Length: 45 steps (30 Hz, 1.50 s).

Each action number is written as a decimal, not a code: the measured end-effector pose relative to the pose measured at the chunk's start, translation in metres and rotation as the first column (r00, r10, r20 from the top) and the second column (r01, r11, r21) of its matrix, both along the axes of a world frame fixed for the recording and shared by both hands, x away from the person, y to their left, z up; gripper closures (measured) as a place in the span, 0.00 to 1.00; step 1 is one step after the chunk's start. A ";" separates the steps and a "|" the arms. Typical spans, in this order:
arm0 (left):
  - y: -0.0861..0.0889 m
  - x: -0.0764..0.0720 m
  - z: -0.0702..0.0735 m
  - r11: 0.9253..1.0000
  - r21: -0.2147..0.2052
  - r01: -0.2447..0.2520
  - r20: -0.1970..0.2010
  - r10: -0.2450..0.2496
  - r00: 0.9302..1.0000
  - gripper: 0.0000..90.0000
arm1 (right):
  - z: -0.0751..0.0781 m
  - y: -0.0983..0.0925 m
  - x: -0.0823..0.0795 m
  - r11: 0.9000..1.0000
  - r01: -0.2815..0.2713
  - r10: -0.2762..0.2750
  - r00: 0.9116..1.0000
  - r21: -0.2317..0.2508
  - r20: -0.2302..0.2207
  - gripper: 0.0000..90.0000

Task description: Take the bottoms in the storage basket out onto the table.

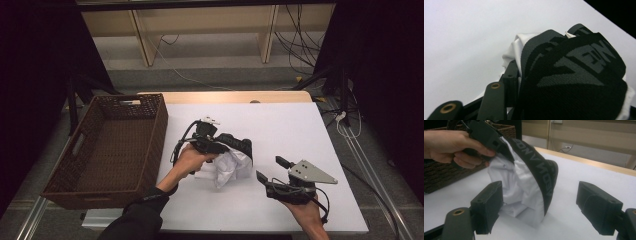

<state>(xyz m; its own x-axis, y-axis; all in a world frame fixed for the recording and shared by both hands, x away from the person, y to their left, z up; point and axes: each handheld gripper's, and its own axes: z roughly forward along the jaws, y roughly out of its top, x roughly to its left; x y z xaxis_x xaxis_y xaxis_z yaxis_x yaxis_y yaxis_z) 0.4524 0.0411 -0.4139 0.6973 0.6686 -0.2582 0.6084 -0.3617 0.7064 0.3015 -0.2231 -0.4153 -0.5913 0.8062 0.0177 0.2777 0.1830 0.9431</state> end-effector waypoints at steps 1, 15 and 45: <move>0.000 0.000 -0.001 1.000 0.004 0.001 -0.001 -0.001 1.000 0.60 | 0.000 0.000 0.000 1.000 0.000 0.000 1.000 0.000 0.000 0.25; 0.004 0.001 -0.017 0.999 0.052 0.001 -0.037 0.001 0.999 0.53 | 0.000 0.000 0.000 1.000 0.001 -0.001 1.000 -0.006 0.003 0.25; 0.011 0.001 -0.024 0.991 0.131 -0.015 -0.038 0.020 0.999 0.36 | 0.000 0.000 -0.002 1.000 -0.009 0.009 1.000 -0.005 0.001 0.25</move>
